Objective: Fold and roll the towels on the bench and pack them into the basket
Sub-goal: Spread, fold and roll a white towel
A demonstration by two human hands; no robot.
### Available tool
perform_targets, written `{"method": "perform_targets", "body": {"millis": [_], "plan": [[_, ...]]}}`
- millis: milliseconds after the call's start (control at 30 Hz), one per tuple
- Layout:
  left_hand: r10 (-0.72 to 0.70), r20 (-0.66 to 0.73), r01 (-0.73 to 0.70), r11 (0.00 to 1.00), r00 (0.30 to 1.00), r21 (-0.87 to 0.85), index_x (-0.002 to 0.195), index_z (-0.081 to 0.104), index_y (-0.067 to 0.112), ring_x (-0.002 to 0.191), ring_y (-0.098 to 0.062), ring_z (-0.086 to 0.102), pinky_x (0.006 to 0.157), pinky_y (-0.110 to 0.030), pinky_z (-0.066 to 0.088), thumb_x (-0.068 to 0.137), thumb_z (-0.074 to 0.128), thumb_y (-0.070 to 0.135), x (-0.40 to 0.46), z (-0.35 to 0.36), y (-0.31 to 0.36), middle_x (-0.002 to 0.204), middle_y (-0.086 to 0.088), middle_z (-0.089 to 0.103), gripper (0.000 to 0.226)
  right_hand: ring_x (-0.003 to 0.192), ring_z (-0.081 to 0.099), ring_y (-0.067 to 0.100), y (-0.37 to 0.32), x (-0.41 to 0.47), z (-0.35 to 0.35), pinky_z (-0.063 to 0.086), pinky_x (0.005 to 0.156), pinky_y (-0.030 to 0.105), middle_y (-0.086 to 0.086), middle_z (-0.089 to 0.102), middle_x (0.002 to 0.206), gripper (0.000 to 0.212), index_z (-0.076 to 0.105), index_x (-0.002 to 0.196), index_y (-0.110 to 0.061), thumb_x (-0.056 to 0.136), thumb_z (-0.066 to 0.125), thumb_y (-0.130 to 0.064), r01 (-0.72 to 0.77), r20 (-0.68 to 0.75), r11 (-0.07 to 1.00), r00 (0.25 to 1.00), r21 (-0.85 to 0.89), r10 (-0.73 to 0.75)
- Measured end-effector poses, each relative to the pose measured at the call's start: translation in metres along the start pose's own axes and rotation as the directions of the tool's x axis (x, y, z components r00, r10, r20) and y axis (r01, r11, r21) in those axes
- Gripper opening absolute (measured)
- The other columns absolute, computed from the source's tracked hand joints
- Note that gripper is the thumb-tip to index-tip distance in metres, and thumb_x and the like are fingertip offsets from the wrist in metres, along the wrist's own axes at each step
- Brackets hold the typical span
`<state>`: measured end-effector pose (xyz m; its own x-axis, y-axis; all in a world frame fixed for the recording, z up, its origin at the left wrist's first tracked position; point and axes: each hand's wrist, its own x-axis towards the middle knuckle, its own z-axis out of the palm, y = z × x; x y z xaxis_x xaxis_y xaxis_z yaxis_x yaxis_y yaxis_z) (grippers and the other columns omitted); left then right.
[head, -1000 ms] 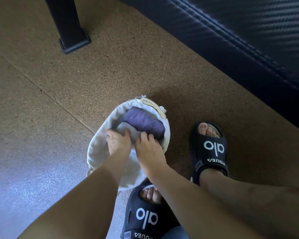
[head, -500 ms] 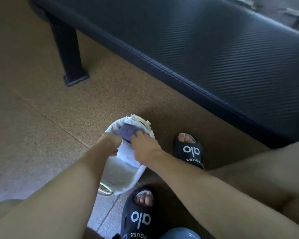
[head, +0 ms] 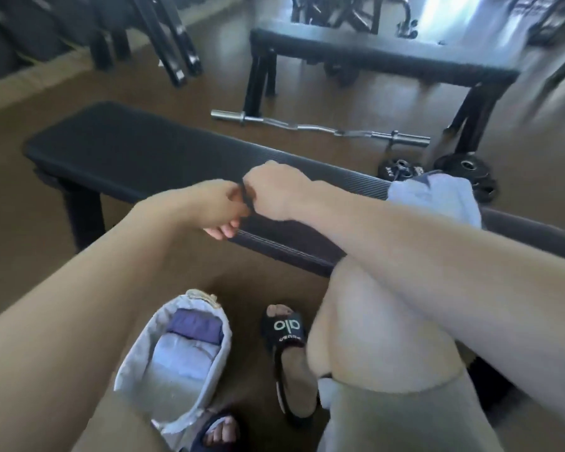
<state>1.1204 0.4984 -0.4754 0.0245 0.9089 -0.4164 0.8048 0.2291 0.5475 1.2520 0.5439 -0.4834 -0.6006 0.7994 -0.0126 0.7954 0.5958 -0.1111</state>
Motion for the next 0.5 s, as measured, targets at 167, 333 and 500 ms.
{"method": "perform_targets", "body": {"millis": [167,333,500], "plan": [[0.335,-0.068,-0.333,0.942,0.940,0.043,0.110,0.061,0.023,0.092,-0.019,0.066,0.078,-0.029,0.050,0.093,0.056,0.018,0.018,0.035,0.084,0.095,0.002,0.070,0.019,0.102,0.064,0.033,0.091,-0.030,-0.034,0.050,0.078,0.034,0.011,0.067,0.112,0.022,0.069,0.107,-0.013,0.089,0.061,-0.023,-0.276,-0.074,0.959,0.957,0.063,0.280],[0.409,0.093,-0.417,0.904,0.908,0.096,0.124,0.058,0.024,0.108,-0.014,0.059,0.086,-0.027,0.044,0.088,0.068,0.032,0.049,0.076,0.129,0.116,0.009,0.065,0.038,0.102,0.061,0.028,0.155,-0.079,-0.023,0.049,0.079,0.034,0.003,0.068,0.107,0.019,0.066,0.099,-0.019,0.081,0.060,-0.019,-0.450,-0.064,0.877,0.883,0.168,0.465],[0.421,0.167,-0.441,0.891,0.892,0.108,0.121,0.053,0.030,0.105,-0.013,0.060,0.089,-0.034,0.052,0.074,0.073,0.046,0.069,0.110,0.137,0.114,0.013,0.061,0.054,0.097,0.059,0.020,0.181,-0.105,-0.014,0.048,0.077,0.033,-0.005,0.068,0.095,0.015,0.065,0.096,-0.017,0.085,0.056,-0.019,-0.438,-0.107,0.814,0.854,0.381,0.509]]}}
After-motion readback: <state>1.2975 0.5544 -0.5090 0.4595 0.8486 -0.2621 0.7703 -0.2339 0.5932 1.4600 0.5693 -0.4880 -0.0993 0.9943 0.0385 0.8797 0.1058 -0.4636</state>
